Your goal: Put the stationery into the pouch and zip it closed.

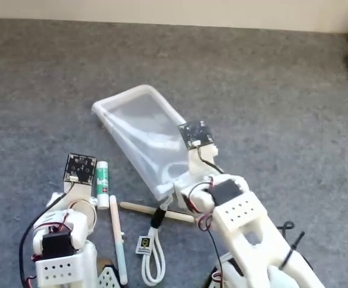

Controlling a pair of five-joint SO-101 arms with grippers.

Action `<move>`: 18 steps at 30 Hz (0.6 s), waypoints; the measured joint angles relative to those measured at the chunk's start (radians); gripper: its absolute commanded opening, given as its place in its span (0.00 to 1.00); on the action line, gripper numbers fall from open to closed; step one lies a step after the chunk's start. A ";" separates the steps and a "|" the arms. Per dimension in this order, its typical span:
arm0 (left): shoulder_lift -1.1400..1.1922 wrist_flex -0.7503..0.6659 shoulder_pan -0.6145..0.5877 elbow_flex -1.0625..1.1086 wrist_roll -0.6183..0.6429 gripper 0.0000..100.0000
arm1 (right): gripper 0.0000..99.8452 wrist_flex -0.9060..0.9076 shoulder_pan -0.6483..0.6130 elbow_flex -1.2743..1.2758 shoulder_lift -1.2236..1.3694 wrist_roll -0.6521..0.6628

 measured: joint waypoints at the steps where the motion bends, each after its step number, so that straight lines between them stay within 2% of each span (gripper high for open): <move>1: 0.002 -0.015 0.000 0.000 0.000 0.00 | 0.00 0.012 -0.006 0.000 -0.038 0.000; 8: 0.002 -0.051 0.000 0.000 0.000 0.00 | 0.02 0.086 -0.138 0.000 -0.252 -0.012; 13: 0.002 -0.055 0.000 0.000 0.000 0.00 | 0.20 0.132 -0.242 0.000 -0.239 -0.196; 18: 0.002 -0.055 0.000 0.000 0.000 0.00 | 0.21 0.132 -0.339 0.000 -0.089 -0.353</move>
